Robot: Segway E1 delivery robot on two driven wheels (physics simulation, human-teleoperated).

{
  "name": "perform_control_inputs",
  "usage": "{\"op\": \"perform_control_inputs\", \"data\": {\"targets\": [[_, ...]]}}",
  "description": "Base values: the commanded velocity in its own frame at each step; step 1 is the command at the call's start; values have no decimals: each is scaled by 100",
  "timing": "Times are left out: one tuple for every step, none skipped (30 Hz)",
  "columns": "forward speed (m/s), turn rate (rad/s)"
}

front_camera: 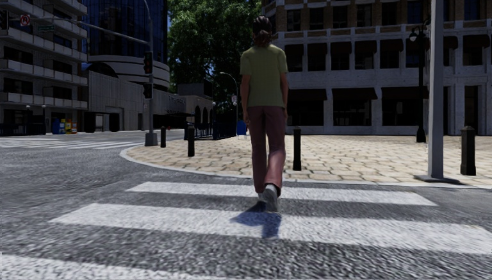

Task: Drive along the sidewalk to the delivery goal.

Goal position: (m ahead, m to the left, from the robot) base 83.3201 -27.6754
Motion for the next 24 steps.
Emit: {"op": "perform_control_inputs", "data": {"targets": [[107, 0], [107, 0], [107, 0], [107, 0], [107, 0], [107, 0], [107, 0], [107, 0], [107, 0], [107, 0], [107, 0], [107, 0], [107, 0], [107, 0], [107, 0], [107, 0], [107, 0], [107, 0], [107, 0], [107, 0], [107, 0], [107, 0], [107, 0], [107, 0]]}}
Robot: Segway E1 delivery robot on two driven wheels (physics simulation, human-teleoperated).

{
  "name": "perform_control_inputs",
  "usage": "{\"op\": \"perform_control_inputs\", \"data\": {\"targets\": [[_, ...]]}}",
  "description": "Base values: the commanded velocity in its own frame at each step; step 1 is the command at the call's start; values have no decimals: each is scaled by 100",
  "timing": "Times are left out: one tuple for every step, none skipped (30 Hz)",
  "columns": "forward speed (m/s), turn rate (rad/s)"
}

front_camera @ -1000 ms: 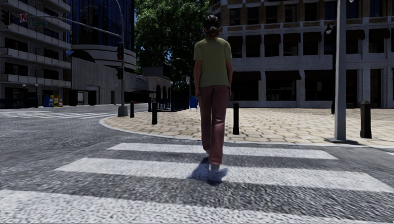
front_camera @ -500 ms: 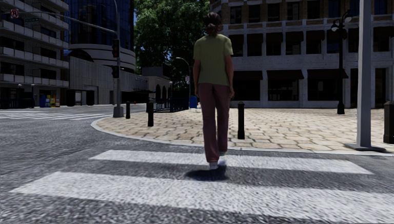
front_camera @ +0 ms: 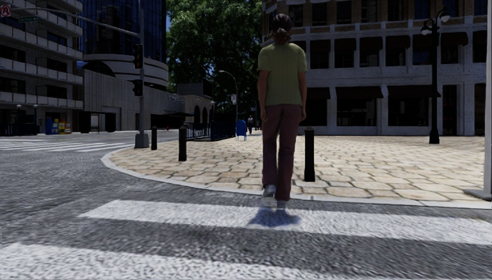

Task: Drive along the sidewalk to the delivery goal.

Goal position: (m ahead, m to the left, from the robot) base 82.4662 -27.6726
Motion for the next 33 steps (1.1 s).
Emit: {"op": "perform_control_inputs", "data": {"targets": [[107, 0], [107, 0], [107, 0], [107, 0], [107, 0], [107, 0], [107, 0], [107, 0], [107, 0], [108, 0], [108, 0], [108, 0], [108, 0], [108, 0], [108, 0], [108, 0], [108, 0], [108, 0], [108, 0], [108, 0], [108, 0], [108, 0], [108, 0], [108, 0], [108, 0], [108, 0], [108, 0], [108, 0], [108, 0], [108, 0], [108, 0], [108, 0], [108, 0]]}}
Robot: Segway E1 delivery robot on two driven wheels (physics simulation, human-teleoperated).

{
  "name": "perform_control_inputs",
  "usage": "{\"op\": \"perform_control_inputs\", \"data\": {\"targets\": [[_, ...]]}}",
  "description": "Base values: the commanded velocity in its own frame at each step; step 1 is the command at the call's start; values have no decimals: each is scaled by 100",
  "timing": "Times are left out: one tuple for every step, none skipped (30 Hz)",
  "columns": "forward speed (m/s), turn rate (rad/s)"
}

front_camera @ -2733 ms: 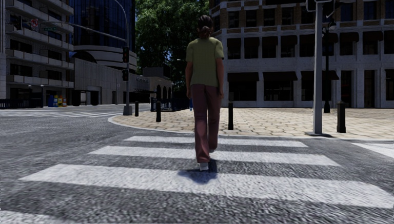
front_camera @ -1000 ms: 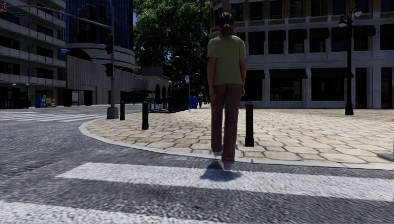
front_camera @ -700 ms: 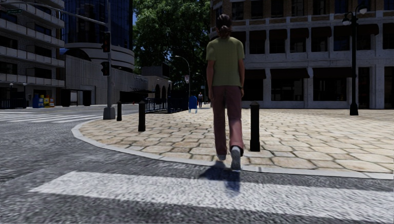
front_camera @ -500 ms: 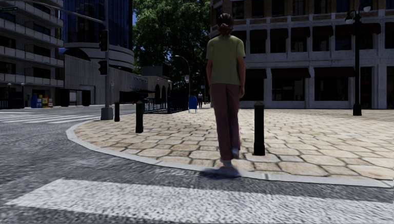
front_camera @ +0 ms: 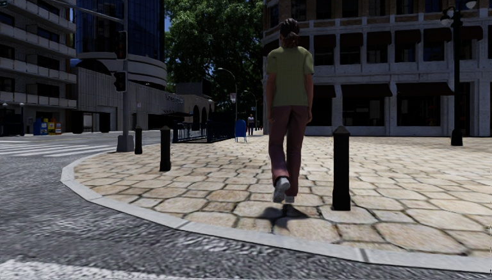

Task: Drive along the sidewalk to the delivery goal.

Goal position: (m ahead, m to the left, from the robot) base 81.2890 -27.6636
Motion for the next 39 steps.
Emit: {"op": "perform_control_inputs", "data": {"targets": [[108, 0], [108, 0], [106, 0], [105, 0], [103, 0], [103, 0], [103, 0], [102, 0], [102, 0], [102, 0], [102, 0], [102, 0], [102, 0], [102, 0], [102, 0], [102, 0], [102, 0], [102, 0], [102, 0], [102, 0], [102, 0], [102, 0], [102, 0], [102, 0], [102, 0], [102, 0], [102, 0], [102, 0], [102, 0], [102, 0], [102, 0], [102, 0], [102, 0], [102, 0], [102, 0], [102, 0], [102, 0], [102, 0], [102, 0]]}}
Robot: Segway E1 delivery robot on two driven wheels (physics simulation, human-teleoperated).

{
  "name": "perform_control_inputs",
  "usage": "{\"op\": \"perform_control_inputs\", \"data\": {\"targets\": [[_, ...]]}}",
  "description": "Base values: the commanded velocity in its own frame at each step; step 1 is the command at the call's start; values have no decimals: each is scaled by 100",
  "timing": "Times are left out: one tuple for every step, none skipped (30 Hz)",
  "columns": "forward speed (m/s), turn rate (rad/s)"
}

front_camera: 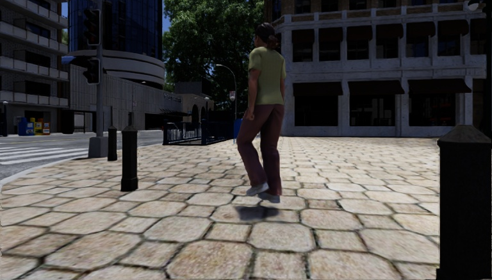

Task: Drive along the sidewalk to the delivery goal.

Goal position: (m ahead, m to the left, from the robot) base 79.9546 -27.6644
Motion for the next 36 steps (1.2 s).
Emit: {"op": "perform_control_inputs", "data": {"targets": [[102, 0], [102, 0], [102, 0], [102, 0], [102, 0], [102, 0], [102, 0], [102, -16], [102, -16], [102, -42], [102, -54], [101, -56], [101, -56], [101, -56], [101, -56], [101, -56], [101, -56], [101, -53], [101, -37], [101, -37], [101, -13], [101, 0], [101, 0], [101, 0], [101, 0], [101, 0], [101, 0], [101, 0], [101, 0], [101, 0], [101, 0], [101, 0], [101, 0], [101, 0], [101, 0], [101, 0]]}}
